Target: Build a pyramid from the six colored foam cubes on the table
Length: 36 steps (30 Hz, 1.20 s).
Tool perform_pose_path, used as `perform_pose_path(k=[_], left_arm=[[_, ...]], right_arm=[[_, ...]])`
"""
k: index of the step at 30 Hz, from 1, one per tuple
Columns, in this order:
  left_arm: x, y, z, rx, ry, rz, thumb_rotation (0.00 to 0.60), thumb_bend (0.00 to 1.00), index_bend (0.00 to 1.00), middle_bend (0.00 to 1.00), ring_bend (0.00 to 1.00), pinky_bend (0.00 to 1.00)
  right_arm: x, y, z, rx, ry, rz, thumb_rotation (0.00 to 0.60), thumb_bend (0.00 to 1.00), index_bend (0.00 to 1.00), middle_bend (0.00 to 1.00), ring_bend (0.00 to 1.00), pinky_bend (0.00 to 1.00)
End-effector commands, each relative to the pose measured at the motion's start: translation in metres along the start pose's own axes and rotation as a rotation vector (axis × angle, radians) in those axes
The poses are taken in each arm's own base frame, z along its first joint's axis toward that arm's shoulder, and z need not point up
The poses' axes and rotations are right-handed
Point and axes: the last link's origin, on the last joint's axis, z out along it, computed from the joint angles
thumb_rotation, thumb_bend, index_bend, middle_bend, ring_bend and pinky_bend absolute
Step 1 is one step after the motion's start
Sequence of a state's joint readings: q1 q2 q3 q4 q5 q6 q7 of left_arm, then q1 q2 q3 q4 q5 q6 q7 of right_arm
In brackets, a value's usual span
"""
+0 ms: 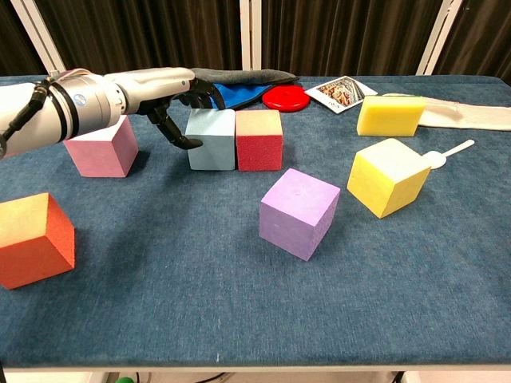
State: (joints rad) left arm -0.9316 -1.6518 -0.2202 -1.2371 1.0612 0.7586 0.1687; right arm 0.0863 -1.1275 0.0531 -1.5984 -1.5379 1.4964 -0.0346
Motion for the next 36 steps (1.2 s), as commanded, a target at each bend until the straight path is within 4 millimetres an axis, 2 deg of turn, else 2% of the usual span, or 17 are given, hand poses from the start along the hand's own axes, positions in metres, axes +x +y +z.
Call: perform_pose_path(k=[1,10,24,36], left_arm=[[-0.0003,0.0011,0.0012,-0.001,-0.001,0.004,0.600,0.28,0.28,0.31,0.25,0.17],[-0.0007,0.0040,0.0041,-0.003,-0.008,0.000,0.600,0.28,0.26,0.29,0.25,0.17],[-0.0033,0.0012,-0.0007,0.012,-0.015,0.027,0.594,0.28,0.17,0.15,0.18,0.17],[-0.0019,0.0056,-0.0038,0.010,-0.016,0.040,0.585,0.28,0.17,0.14,0.18,0.17]], right_arm=[[0.0003,0.0003,-0.0002,0.000,0.001,0.000,0.600,0.18,0.00,0.10,0.02,0.13],[0.0001,0.0022,-0.0019,-0.009,0.000,0.002,0.600,0.18,0.00,0.10,0.02,0.13],[0.0011,0.0008,-0.0026,0.002,0.005,0.004,0.600,0.18,0.00,0.10,0.01,0.09],[0.0028,0.0016,-0.0052,0.001,0.014,0.006,0.600,0.18,0.00,0.10,0.01,0.08]])
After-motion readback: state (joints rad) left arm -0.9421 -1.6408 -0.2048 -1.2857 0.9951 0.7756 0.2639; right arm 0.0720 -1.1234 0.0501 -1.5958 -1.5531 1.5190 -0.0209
